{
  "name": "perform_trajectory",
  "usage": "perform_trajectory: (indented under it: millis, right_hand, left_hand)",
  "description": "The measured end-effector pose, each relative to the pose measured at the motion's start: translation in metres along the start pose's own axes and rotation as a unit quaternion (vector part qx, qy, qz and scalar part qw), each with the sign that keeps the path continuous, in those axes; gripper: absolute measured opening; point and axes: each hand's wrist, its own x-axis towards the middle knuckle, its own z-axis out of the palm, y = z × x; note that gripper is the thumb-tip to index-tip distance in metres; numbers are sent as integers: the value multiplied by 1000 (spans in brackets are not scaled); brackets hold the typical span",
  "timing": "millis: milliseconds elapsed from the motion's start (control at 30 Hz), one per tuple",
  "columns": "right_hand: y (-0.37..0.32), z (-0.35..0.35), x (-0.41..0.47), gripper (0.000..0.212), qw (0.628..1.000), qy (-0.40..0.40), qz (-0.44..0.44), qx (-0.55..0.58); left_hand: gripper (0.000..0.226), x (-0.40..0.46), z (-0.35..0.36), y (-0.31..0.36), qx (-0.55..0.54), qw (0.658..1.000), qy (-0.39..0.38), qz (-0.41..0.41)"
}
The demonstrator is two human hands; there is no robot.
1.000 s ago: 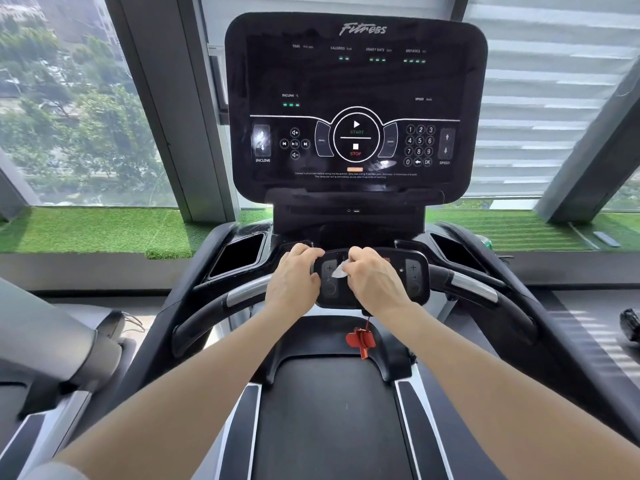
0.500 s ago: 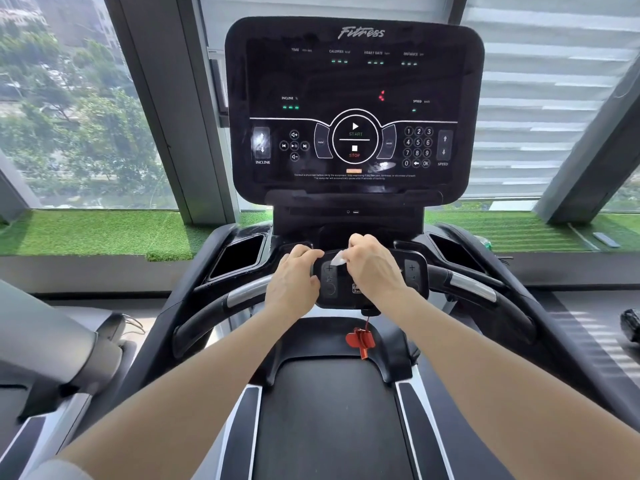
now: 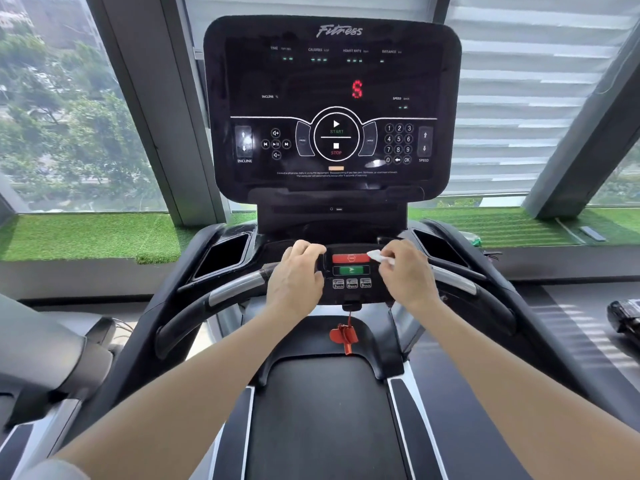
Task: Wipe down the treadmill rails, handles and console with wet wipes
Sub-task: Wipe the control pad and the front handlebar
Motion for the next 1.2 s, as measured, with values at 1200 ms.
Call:
perform_trajectory:
  millis: [1200]
  right_hand:
    - [13, 5, 2, 22, 983, -50, -99, -143]
  left_hand:
    - [41, -6, 27, 15, 95, 994, -16, 50]
